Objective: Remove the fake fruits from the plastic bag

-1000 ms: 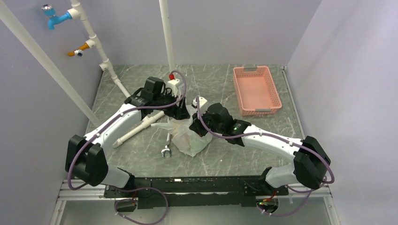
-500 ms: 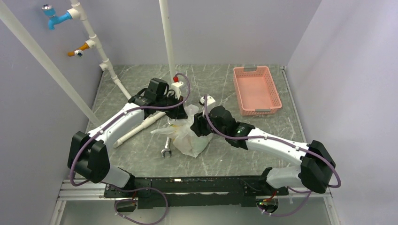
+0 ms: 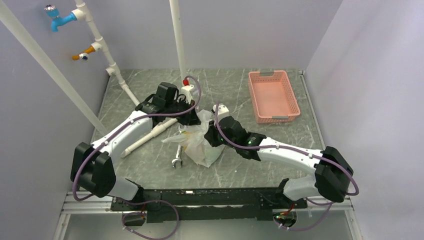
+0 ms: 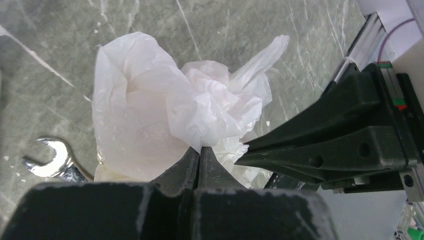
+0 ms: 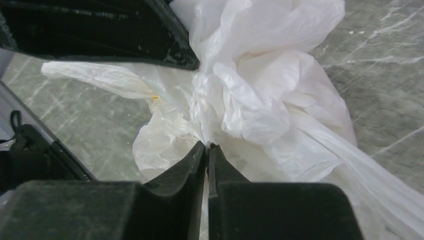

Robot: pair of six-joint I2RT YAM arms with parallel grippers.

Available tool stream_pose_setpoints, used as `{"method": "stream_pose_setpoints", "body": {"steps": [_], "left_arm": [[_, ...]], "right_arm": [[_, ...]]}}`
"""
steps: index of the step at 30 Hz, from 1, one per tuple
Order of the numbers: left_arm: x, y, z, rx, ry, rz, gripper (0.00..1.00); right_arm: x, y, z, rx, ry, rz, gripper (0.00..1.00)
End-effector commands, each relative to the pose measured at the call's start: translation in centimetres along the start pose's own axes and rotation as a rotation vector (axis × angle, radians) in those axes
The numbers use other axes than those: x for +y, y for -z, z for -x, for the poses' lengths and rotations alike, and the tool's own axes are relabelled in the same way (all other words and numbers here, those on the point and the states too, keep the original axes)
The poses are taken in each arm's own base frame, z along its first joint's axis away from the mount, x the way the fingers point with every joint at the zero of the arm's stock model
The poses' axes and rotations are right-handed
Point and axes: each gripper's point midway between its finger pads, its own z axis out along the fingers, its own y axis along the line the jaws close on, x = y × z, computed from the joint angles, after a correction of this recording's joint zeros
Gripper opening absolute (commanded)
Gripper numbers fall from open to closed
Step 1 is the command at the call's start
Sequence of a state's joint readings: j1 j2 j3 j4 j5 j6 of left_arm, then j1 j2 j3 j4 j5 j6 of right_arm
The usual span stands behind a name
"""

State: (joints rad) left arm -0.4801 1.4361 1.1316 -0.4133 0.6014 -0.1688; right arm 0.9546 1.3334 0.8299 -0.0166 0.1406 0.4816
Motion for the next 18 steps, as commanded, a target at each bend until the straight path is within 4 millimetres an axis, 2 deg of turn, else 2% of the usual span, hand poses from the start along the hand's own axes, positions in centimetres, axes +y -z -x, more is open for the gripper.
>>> {"method": "stream_pose_setpoints", "body": {"steps": [1, 4, 9, 14, 17, 18], "left_arm": [[0.9, 2.1, 2.7, -0.124, 0.004, 0.093, 0.00], [3.7, 3.6, 3.1, -0.196, 0.070, 0.229, 0.00], [4.2, 4.7, 3.8, -0.232, 0.098, 0.227, 0.00], [4.8, 4.9, 3.9, -0.220, 0.115, 0.219, 0.00], [5.2, 5.1, 3.8, -0.215, 0.130, 0.214, 0.00], [5.2, 4.9, 3.6, -0.207, 0.130, 0.205, 0.00]], "right_arm": [[0.6, 1.1, 1.2, -0.077, 0.001, 0.042, 0.00], [-1.7, 2.2, 0.1, -0.080, -0.003, -0.045, 0.00], [-4.9, 4.5, -2.3, -0.058, -0.019, -0.149, 0.00], [-6.4, 7.0, -3.4, -0.071, -0.032, -0.175, 0.00], [-6.1, 7.7, -2.9, -0.105, 0.025, -0.135, 0.00], [-5.8, 7.7, -2.5, -0.107, 0.064, -0.114, 0.06]]}}
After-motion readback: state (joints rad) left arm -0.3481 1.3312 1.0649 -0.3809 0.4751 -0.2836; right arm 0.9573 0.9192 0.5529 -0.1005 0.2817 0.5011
